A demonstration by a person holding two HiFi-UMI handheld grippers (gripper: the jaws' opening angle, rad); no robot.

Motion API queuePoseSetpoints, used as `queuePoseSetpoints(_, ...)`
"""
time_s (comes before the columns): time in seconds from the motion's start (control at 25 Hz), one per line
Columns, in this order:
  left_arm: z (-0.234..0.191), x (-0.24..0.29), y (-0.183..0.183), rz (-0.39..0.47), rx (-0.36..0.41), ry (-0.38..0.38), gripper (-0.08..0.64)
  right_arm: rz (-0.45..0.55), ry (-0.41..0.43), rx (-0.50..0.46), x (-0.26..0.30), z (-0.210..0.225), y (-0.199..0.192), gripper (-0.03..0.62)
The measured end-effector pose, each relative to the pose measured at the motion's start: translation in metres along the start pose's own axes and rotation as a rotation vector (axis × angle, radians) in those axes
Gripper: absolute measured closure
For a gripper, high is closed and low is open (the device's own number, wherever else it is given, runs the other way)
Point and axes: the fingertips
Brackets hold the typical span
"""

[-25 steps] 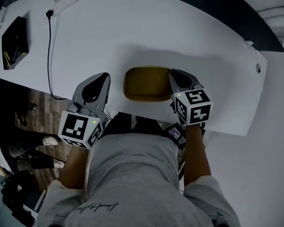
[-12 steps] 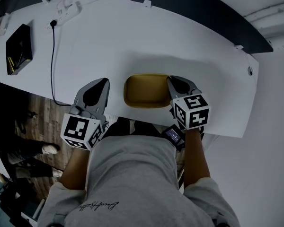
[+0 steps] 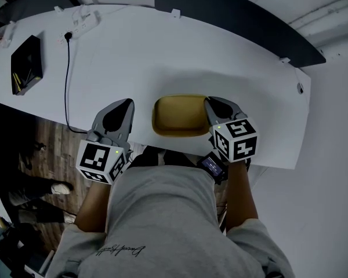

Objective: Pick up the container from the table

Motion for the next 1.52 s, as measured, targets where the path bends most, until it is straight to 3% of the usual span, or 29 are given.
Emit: queuePoseSetpoints(1.52, 0.025, -0.033, 0.018, 0.054, 0.014, 0.001, 0.563, 0.069, 0.036, -0.007, -0.042, -0.023, 0.012, 0.563)
Point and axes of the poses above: the fingertips, and each gripper's own axes: x forward along the fingers, z to its right, y out of its top, and after that the axes turned 14 degrees about y, right-handed
